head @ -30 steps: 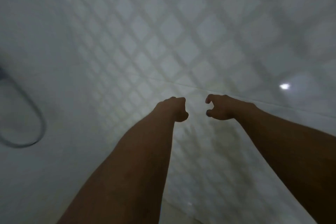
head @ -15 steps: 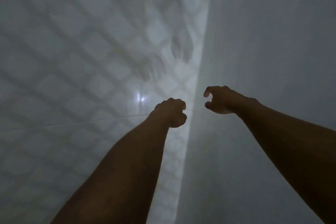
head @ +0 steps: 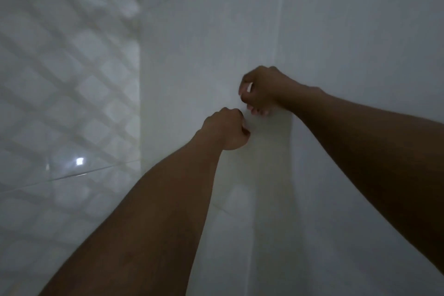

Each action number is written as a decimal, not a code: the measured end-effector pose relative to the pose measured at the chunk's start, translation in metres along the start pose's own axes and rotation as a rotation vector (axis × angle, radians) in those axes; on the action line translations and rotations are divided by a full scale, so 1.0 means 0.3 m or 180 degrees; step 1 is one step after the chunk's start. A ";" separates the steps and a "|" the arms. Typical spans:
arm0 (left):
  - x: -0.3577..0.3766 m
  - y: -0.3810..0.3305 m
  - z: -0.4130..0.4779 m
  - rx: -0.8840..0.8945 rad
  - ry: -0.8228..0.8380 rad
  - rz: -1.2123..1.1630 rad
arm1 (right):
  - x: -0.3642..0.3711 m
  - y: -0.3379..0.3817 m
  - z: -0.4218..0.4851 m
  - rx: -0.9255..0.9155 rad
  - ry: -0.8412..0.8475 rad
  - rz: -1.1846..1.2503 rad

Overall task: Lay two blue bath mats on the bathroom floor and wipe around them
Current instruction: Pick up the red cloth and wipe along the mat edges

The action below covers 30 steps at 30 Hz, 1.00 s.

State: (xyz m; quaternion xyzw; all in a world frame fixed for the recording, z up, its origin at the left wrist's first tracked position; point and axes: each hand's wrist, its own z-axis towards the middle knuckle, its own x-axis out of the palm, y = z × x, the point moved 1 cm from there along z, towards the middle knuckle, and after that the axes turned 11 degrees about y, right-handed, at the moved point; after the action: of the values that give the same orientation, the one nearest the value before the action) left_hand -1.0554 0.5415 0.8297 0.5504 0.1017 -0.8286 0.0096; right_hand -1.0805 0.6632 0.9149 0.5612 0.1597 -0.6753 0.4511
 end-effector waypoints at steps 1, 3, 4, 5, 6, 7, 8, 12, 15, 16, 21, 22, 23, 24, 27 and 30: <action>-0.011 -0.049 0.004 0.0071 -0.0063 0.0039 | -0.040 -0.009 -0.034 0.0028 -0.0044 -0.0025; -0.042 -0.124 0.012 0.0159 -0.0223 0.0044 | -0.111 -0.017 -0.095 0.0043 -0.0127 -0.0078; -0.059 -0.152 0.014 0.0196 -0.0302 0.0002 | -0.144 -0.020 -0.123 0.0040 -0.0167 -0.0091; -0.076 -0.178 0.017 0.0241 -0.0379 -0.0034 | -0.178 -0.024 -0.148 0.0052 -0.0206 -0.0094; -0.091 -0.206 0.019 0.0291 -0.0448 -0.0043 | -0.211 -0.031 -0.172 0.0080 -0.0240 -0.0087; -0.106 -0.233 0.020 0.0336 -0.0516 -0.0042 | -0.242 -0.037 -0.195 0.0112 -0.0272 -0.0066; -0.120 -0.259 0.016 0.0382 -0.0585 -0.0044 | -0.268 -0.044 -0.218 0.0136 -0.0310 -0.0034; -0.156 -0.353 -0.004 0.0552 -0.0802 -0.0008 | -0.337 -0.074 -0.303 0.0169 -0.0410 -0.0112; -0.171 -0.416 -0.032 0.0668 -0.0819 0.0005 | -0.370 -0.097 -0.375 0.0216 -0.0496 -0.0166; -0.179 -0.439 -0.043 0.0717 -0.0817 0.0008 | -0.384 -0.105 -0.400 0.0256 -0.0544 -0.0142; -0.170 -0.524 -0.082 0.0987 -0.0867 -0.0007 | -0.420 -0.144 -0.509 0.0451 -0.0761 -0.0118; -0.155 -0.536 -0.093 0.1050 -0.0875 -0.0037 | -0.414 -0.147 -0.525 0.0462 -0.0815 -0.0182; -0.135 -0.547 -0.108 0.1124 -0.0854 -0.0068 | -0.403 -0.147 -0.540 0.0473 -0.0870 -0.0292; -0.110 -0.556 -0.126 0.1203 -0.0811 -0.0104 | -0.387 -0.146 -0.554 0.0483 -0.0927 -0.0418; -0.032 -0.587 -0.196 0.1435 -0.0578 -0.0199 | -0.341 -0.141 -0.611 0.0622 -0.1035 -0.0607; 0.039 -0.632 -0.271 0.1652 -0.0330 -0.0339 | -0.309 -0.152 -0.718 0.0944 -0.1000 -0.0716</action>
State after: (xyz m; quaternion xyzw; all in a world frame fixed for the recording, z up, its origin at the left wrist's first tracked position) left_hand -1.0103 0.7427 0.8185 0.4852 -0.0860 -0.8534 -0.1702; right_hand -0.9878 0.8834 0.9166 0.4881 0.0482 -0.8163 0.3051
